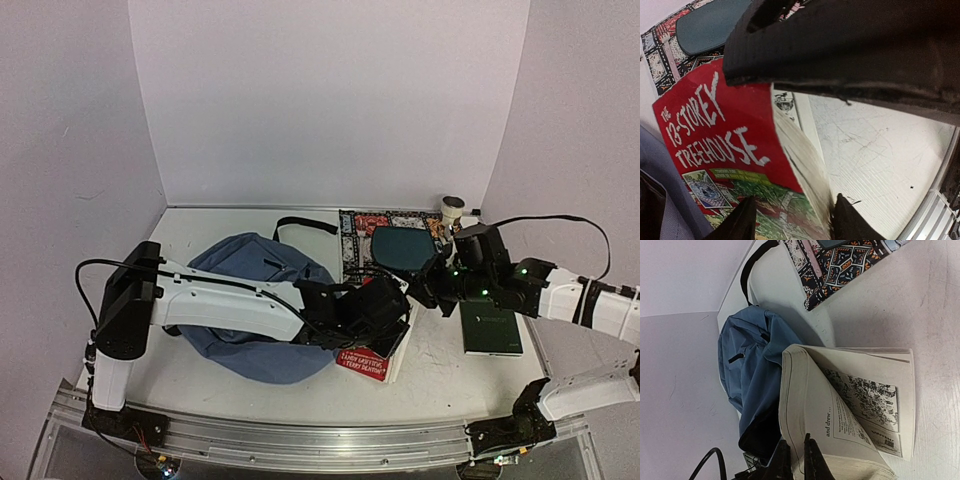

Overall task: Pack the student bag
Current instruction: Pass from the right arm to the left, then pass from the left arm to the right

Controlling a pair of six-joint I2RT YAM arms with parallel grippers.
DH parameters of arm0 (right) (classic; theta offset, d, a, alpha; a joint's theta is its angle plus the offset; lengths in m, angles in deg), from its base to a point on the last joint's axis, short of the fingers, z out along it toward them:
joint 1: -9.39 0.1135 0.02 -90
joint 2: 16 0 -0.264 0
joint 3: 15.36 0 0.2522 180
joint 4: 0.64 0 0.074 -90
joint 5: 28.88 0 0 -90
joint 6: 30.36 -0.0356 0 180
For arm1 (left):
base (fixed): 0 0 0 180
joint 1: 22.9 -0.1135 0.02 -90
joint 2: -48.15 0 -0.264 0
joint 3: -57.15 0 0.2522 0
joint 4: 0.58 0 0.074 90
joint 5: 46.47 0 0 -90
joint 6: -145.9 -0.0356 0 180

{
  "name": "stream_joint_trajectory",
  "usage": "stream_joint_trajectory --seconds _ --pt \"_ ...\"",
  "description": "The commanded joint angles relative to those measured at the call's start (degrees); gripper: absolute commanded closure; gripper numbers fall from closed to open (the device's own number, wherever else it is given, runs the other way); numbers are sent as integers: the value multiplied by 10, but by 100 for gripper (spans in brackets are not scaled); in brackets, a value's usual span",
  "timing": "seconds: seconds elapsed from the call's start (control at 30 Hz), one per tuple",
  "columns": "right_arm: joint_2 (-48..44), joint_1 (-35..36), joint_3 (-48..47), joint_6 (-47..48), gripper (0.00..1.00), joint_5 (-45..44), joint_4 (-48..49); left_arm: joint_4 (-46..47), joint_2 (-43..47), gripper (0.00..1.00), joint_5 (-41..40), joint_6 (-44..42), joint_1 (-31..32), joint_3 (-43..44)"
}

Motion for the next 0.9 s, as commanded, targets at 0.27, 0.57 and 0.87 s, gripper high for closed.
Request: stream_joint_trajectory --seconds 0.27,0.57,0.87 --pt "1 15 -46 16 100 -9 -12 16 54 100 -26 -17 4 -41" --pt "0 15 -128 137 75 -9 -172 41 153 100 -47 -92 4 -145" --pt "33 -4 -189 244 30 54 -261 72 239 100 -27 -156 4 -231"
